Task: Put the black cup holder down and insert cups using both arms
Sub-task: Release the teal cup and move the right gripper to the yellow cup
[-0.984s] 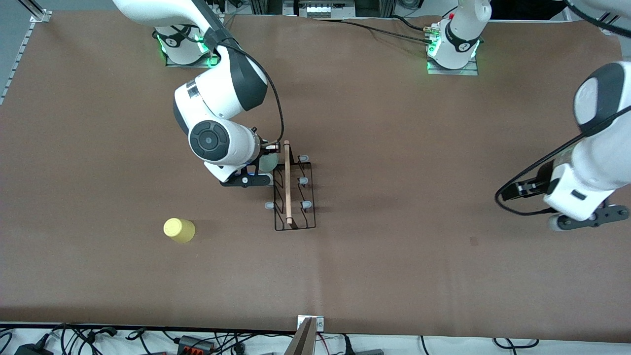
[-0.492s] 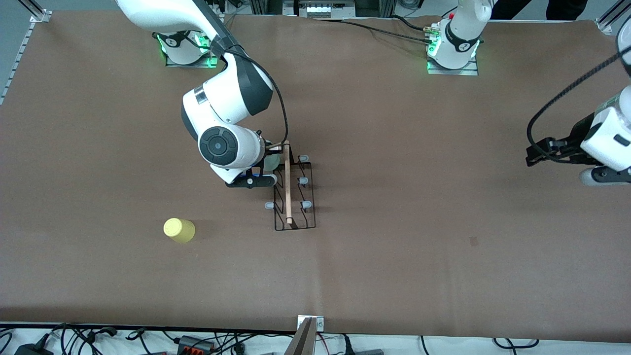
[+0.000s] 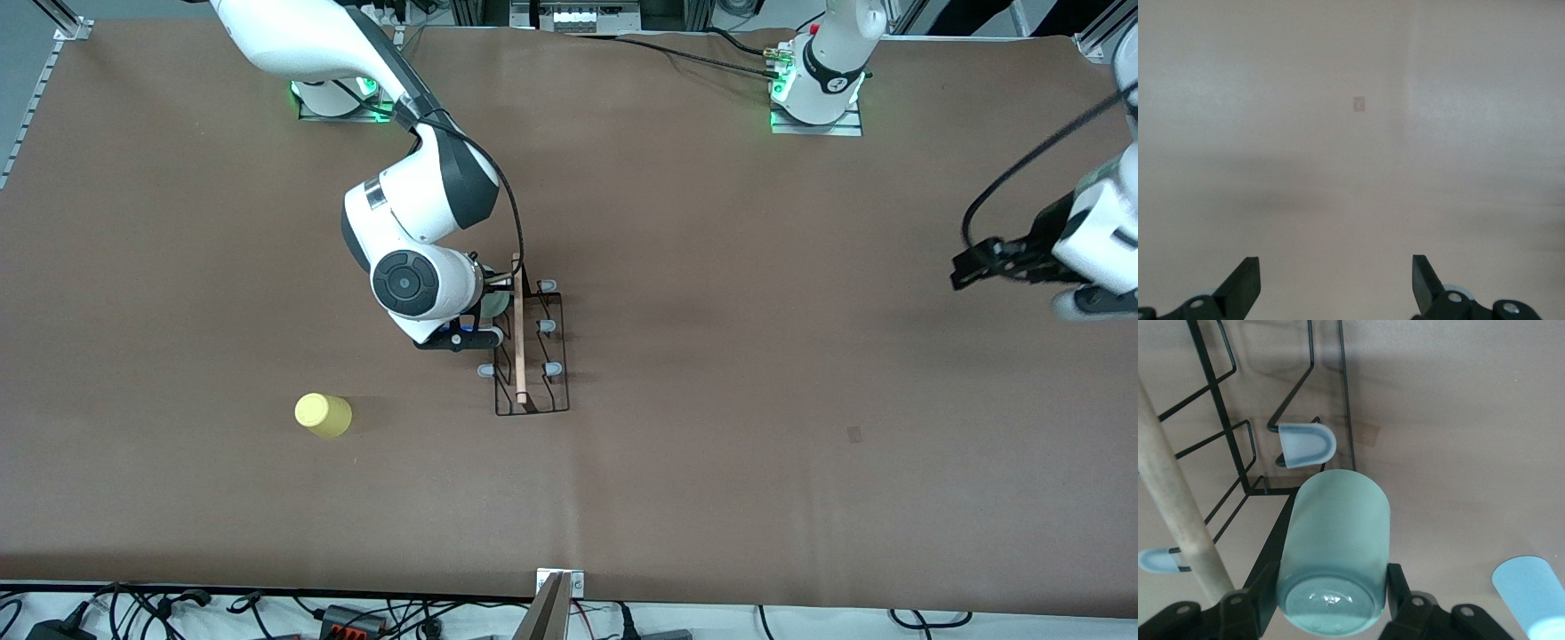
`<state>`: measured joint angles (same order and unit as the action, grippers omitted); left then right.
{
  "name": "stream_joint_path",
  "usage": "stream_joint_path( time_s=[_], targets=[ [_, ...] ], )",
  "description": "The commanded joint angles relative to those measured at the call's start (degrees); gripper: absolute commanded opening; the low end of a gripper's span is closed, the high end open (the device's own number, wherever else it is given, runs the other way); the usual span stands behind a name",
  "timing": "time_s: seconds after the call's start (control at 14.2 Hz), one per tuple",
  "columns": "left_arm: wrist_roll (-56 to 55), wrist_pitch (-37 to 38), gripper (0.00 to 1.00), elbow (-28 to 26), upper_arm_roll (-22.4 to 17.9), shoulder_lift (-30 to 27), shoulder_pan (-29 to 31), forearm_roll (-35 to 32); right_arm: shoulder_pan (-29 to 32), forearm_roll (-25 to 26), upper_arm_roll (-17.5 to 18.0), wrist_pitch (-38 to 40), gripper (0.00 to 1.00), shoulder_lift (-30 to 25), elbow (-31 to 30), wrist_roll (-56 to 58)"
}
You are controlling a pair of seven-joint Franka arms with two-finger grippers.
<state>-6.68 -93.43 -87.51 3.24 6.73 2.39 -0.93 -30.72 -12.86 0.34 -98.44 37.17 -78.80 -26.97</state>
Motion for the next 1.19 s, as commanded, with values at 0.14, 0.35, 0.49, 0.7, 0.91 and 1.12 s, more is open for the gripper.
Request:
stream_joint_path(
  time_s=[0.14, 0.35, 0.49, 0.7, 0.91, 1.12],
  targets=[
    [-0.1, 3.2, 1.0, -1.3, 1.2, -2.3, -0.6, 0.0, 0.4, -0.3, -0.7, 0.5, 1.0, -2.4, 1.4, -5.6],
    [0.1, 3.0, 1.0, -0.7, 1.0, -1.9, -0.2, -0.1, 0.8, 2.2, -4.4, 0.3, 1.0, -4.6, 2.6, -6.2],
    [0.2, 2.8, 1.0, -0.6, 0.6, -1.8, 0.0, 0.0, 1.2, 6.9, -8.7, -1.8, 1.0, -4.4, 2.7, -4.9],
    [0.1, 3.1, 1.0, -0.7, 0.4, -1.8, 0.2, 0.0, 6.3, 8.9, -10.4, -6.9, 1.0, -2.2, 2.7, 5.3],
    [0.1, 3.0, 1.0, -0.7, 0.4, -1.8, 0.2, 0.0, 11.5, 8.9, -10.4, -14.6, 1.0, 0.2, 2.7, 6.8],
    [0.1, 3.3, 1.0, -0.7, 0.4, -1.9, 0.2, -0.1, 15.2, 8.4, -10.3, -26.0, 1.0, 3.8, 2.7, 13.7]
  ],
)
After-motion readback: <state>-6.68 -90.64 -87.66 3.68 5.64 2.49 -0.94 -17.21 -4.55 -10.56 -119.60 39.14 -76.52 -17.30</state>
